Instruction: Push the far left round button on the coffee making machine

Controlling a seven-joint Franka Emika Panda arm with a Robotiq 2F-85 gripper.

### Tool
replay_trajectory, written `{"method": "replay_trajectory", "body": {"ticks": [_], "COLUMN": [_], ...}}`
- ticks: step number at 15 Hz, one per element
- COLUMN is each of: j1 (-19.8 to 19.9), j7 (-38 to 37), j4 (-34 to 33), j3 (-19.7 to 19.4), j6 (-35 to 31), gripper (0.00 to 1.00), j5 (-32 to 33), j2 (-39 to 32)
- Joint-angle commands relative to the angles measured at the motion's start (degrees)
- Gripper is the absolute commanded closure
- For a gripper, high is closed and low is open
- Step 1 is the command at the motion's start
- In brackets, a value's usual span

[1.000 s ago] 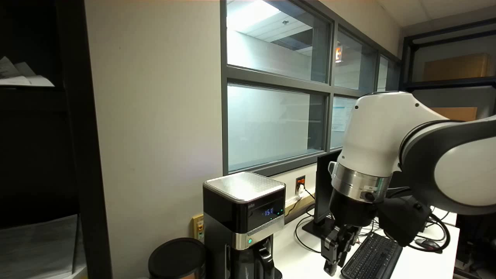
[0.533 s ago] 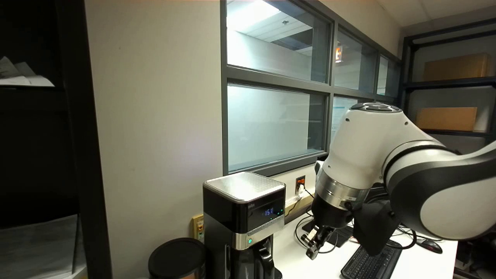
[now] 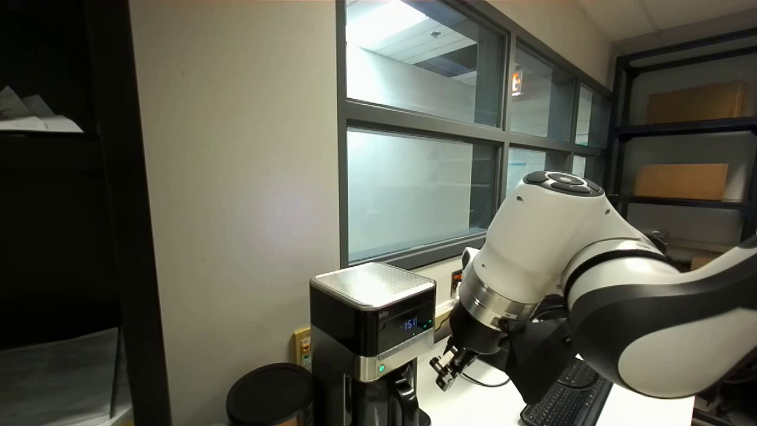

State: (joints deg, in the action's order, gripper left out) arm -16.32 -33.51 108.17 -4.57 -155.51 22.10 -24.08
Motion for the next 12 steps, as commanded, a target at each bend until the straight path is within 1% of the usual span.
{"method": "replay_trajectory", "body": {"ticks": [1,5,12], "j1": [-2.67,-4.3,-5.14], "j7": [-2.03,-2.17,-0.93], "j4": [-4.44,-9.09,-18.06], "j3": [-2.41,-3.86,-4.47], "j6": [-2.51,-2.71,-0.85], "gripper": [1.0,1.0,1.0], "j5": [0.64,0.13,-1.96], "j2": [-3.65,-7.05,-13.65]}}
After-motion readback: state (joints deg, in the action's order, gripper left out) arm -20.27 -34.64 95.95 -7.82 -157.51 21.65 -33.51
